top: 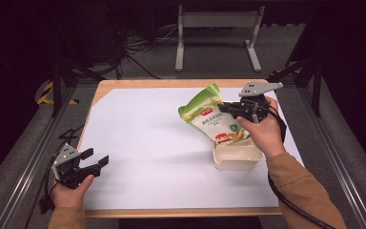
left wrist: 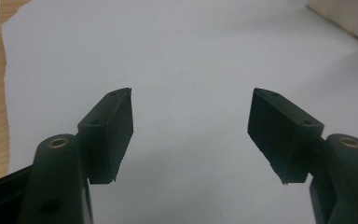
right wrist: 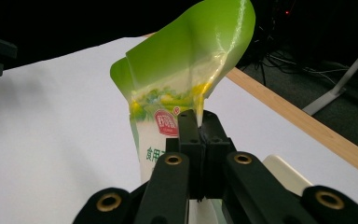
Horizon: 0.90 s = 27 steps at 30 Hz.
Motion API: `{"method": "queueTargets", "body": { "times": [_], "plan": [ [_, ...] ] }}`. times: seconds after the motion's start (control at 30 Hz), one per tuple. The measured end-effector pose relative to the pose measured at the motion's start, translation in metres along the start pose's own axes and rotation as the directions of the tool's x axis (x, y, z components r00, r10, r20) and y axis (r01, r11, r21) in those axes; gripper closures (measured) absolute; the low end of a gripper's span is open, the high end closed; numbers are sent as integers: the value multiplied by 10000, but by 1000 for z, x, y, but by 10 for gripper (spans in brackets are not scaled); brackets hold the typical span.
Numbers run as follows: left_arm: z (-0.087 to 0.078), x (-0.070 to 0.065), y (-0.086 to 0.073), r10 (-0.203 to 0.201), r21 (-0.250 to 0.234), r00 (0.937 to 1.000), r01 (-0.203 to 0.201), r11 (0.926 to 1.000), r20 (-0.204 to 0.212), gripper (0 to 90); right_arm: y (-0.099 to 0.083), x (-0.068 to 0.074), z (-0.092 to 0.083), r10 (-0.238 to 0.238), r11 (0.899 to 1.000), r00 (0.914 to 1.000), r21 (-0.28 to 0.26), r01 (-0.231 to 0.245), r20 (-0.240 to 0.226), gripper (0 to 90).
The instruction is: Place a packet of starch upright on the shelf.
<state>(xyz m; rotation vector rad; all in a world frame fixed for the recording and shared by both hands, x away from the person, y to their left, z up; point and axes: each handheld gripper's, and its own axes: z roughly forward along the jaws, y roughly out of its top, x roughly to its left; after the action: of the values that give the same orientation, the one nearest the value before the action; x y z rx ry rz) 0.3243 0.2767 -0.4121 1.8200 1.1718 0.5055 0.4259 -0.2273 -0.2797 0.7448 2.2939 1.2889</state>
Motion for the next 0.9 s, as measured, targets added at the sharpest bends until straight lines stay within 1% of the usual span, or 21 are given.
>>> {"method": "queueTargets", "body": {
  "times": [0.23, 0.4, 0.47, 0.5, 0.57, 0.7, 0.9],
  "plan": [
    [0, 0, 0, 3, 14, 10000, -3, 10000, 1, 319, -8, -1, 0, 64, 9998, 9999, -173, -66, -128, 891],
    [0, 0, 0, 19, 13, 10000, -19, 10000, 2, 319, -17, -3, 2, 141, 9998, 9998, -117, -143, -150, 891],
    [0, 0, 0, 25, 16, 10000, -25, 10000, -1, 319, -20, -4, 2, 203, 9996, 9996, -209, -207, -196, 891],
    [0, 0, 0, 4, 14, 10000, -4, 10000, 1, 319, -23, -7, 0, 323, 9986, 9990, -412, -336, -308, 891],
    [1, 0, 0, 15, 29, 10000, -15, 10000, 3, 319, -26, -7, -1, 345, 9979, 9986, -541, -367, -403, 891],
    [1, -1, 0, 77, 68, 10000, -77, 9999, -11, 319, -32, -8, -4, 412, 9963, 9983, -732, -442, -418, 890],
    [2, -1, 0, 33, 78, 10000, -33, 10000, 36, 319, -43, -13, -10, 681, 9934, 9968, -898, -716, -421, 889]
  ]
}}
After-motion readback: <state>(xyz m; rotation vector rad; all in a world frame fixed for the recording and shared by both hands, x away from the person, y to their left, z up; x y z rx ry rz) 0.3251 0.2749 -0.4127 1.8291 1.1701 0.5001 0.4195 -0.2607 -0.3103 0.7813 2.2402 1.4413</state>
